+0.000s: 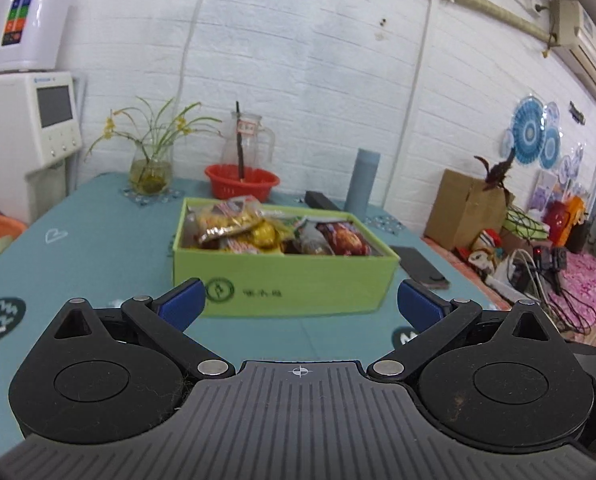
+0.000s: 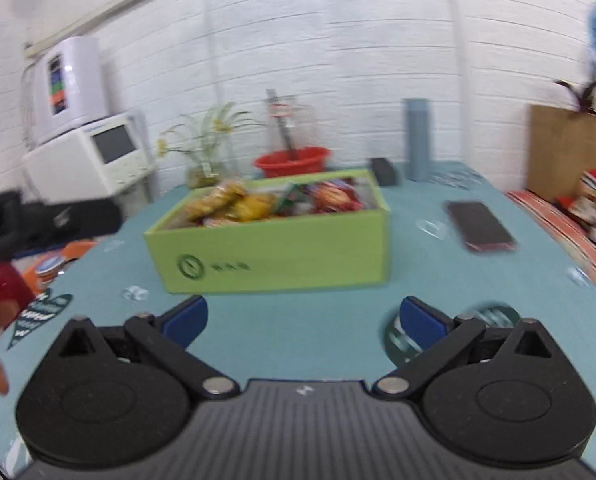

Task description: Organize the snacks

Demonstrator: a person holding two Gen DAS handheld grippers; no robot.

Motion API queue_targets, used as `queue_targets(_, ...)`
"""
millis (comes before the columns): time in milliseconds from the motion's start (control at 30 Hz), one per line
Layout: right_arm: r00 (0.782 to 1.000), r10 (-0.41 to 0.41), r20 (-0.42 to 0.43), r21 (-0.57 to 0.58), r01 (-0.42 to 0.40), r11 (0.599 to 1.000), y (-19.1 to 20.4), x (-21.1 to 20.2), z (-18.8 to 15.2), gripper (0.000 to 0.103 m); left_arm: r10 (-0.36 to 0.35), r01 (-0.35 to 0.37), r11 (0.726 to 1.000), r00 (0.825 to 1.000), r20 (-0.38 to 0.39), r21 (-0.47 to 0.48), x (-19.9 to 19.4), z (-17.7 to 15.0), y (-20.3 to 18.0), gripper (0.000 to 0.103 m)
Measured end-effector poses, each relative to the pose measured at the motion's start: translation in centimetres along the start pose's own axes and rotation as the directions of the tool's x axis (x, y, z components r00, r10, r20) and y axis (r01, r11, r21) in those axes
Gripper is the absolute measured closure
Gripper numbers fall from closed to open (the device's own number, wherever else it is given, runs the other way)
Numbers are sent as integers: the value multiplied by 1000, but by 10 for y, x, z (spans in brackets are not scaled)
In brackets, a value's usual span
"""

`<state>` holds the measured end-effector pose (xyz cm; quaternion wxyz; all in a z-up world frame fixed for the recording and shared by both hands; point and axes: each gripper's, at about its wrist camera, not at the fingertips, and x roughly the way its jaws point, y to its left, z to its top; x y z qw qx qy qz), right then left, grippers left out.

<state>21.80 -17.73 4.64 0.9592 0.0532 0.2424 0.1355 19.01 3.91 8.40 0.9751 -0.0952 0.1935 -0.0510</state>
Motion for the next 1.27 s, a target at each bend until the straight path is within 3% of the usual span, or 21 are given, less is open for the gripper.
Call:
queue_targets(167,993,-104,58,29,103,994,1,-64,-37,1,-10,10,999,1000,1,34,-50,-40,-19,11)
queue_targets(367,977,-130,168,11,130,991,16,-136,-73,1,-72,70,996,997,34,53,-107,-74,-35,11)
queue_targets(600,964,-176,199,61,167,984,10,-190,-117,1,-44,36,991,997,57,130,-155,-101,-60,11)
queue_targets(767,961,-176,215,86,161,983,-1,-207,-137,1,-47,35,985,997,69,170,-163,-111,-70,11)
queue_targets(900,961,-167,220,83,152,985,-6,-218,-150,1,-25,20,989,999,32,147,-150,-110,-72,11)
queue_targets(1067,957,-148,249,88,130,988,-9,-225,-151,1,-8,5,989,1000,18,150,-148,-118,-69,11)
queue_targets(1267,967,-136,215,88,119,989,-14,-214,-154,1,-6,1,992,999,40,126,-153,-118,-62,15)
